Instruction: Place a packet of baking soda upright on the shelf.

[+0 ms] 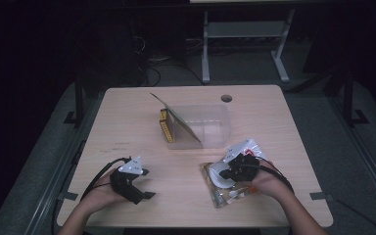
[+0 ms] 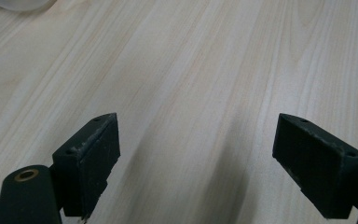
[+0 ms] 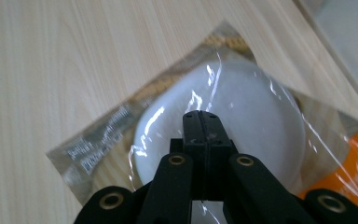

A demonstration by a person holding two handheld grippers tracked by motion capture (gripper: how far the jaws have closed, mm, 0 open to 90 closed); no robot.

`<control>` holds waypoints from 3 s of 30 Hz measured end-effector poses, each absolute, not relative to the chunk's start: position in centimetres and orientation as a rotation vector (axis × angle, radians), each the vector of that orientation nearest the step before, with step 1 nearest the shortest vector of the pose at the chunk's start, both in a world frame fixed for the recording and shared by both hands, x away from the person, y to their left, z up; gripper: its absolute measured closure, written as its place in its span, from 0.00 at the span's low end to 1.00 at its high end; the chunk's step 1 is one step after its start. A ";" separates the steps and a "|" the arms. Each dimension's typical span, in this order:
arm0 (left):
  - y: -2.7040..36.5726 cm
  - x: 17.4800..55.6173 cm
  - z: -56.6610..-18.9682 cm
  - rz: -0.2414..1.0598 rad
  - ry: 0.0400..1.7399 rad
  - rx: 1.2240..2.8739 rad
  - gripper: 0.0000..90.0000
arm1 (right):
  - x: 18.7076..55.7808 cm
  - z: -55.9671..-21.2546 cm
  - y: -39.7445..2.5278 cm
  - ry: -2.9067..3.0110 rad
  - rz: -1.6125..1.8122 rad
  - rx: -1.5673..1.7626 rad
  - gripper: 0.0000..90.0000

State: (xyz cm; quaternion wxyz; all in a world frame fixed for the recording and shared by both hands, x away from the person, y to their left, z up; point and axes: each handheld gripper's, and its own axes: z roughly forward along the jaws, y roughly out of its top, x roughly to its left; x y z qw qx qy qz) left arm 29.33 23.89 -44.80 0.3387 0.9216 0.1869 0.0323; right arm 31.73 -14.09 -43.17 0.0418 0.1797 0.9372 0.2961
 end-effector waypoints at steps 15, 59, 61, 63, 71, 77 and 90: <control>23.8 29.2 -44.6 0.083 0.485 2.397 0.16 | 31.4 -43.9 -10.4 2.922 0.985 0.476 1.00; 14.7 31.6 -44.7 -0.014 0.428 2.306 0.21 | 32.7 -40.4 -16.6 2.604 1.182 0.799 0.52; 14.1 31.9 -45.0 -0.044 0.439 2.298 0.22 | 32.5 -40.5 -16.7 2.600 1.176 0.810 0.49; 13.6 32.1 -45.3 -0.074 0.452 2.300 0.24 | 32.3 -40.6 -17.0 2.601 1.174 0.807 0.47; 12.5 32.9 -45.9 -0.168 0.460 2.295 0.40 | 31.6 -41.2 -18.1 2.607 1.166 0.822 0.45; 12.2 32.9 -45.9 -0.183 0.435 2.282 0.57 | 31.5 -40.8 -18.2 2.591 1.200 0.833 0.44; 12.4 32.3 -45.0 -0.114 0.385 2.288 0.96 | 31.7 -40.7 -18.3 2.580 1.248 0.815 0.43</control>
